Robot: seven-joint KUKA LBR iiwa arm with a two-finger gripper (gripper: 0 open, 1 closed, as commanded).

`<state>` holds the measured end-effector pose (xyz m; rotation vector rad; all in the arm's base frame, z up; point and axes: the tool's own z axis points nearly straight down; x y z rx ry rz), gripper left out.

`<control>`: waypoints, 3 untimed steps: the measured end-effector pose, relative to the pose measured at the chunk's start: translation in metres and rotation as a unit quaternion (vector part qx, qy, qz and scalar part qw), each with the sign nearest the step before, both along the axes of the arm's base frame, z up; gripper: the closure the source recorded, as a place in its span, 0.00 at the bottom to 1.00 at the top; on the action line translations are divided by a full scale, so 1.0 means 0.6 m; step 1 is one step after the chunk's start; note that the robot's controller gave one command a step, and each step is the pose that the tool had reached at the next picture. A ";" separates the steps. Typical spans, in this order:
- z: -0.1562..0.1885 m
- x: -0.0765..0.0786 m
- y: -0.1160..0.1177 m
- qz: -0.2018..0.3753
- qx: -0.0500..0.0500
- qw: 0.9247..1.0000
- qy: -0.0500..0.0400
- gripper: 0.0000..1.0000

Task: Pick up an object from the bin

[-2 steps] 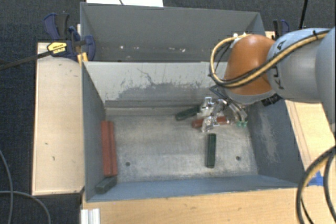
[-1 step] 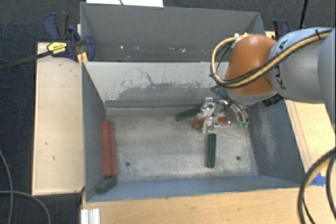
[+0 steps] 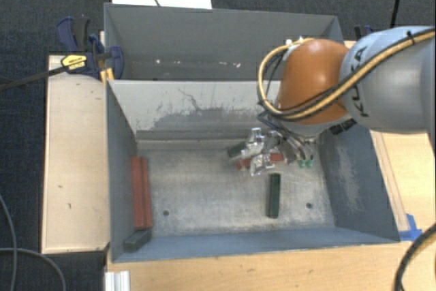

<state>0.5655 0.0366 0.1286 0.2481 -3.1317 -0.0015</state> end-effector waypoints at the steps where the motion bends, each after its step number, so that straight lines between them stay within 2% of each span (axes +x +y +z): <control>1: 0.000 0.000 0.000 0.000 0.000 1.000 0.000 1.00; 2: 0.090 -0.012 0.008 0.005 0.000 1.000 0.002 1.00; 3: 0.116 -0.011 0.009 0.005 0.000 1.000 0.000 1.00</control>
Offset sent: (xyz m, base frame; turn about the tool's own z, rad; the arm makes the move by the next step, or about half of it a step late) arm -0.0086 0.0077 0.0822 -0.0121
